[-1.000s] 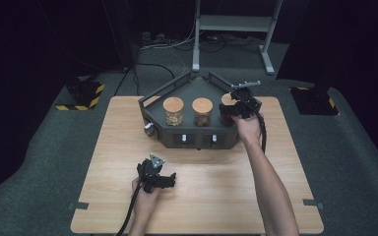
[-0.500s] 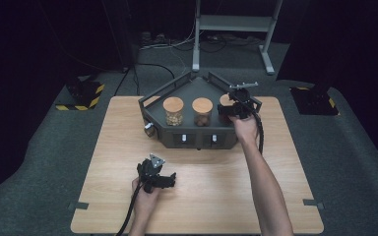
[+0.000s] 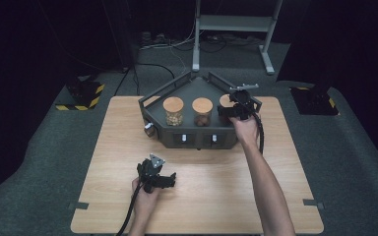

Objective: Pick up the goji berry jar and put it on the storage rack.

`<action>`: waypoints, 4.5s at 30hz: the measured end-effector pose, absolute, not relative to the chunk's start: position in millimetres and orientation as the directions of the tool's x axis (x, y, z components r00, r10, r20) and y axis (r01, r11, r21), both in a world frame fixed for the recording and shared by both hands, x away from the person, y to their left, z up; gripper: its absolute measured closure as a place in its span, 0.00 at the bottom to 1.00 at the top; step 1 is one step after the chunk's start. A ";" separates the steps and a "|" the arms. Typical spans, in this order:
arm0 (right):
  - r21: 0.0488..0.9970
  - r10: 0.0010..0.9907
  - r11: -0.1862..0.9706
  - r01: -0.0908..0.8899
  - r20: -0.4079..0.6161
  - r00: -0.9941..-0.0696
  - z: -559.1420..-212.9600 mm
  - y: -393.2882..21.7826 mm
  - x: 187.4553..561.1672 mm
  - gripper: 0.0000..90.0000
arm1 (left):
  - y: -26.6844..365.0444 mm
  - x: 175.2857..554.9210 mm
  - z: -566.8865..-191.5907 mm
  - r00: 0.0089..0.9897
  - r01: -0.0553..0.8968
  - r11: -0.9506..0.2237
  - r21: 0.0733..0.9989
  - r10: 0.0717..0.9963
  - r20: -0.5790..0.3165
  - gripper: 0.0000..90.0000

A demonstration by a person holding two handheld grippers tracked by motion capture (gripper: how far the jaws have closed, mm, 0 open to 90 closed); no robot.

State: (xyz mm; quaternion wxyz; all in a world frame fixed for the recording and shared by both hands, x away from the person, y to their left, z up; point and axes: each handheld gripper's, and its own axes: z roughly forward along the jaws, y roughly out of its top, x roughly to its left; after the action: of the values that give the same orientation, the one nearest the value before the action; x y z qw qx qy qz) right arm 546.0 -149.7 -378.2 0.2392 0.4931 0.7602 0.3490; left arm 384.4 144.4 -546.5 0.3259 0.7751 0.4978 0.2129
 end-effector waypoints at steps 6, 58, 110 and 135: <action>0.771 0.918 0.225 0.596 0.038 -0.395 -371.3 -153.2 545.0 0.12 | 144.4 384.3 -546.5 0.414 0.633 -0.292 0.717 0.910 0.006 0.03; 0.814 0.809 0.147 0.561 0.227 -0.542 -374.6 -211.4 483.8 0.04 | 144.1 384.2 -546.5 0.412 0.634 -0.291 0.717 0.911 0.005 0.03; 0.863 0.807 0.090 0.498 0.230 -0.544 -401.3 -252.0 435.8 0.07 | 144.1 384.2 -546.5 0.412 0.634 -0.291 0.717 0.911 0.005 0.03; 0.848 0.810 0.089 0.522 0.243 -0.534 -434.6 -264.5 420.8 0.08 | 144.0 384.2 -546.6 0.411 0.634 -0.290 0.717 0.912 0.006 0.03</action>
State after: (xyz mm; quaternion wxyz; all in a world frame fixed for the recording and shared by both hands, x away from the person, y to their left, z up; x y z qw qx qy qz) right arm 420.8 -264.5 -434.6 0.1459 0.4604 0.7234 0.4935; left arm 384.2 144.0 -546.6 0.3254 0.7744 0.4989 0.2133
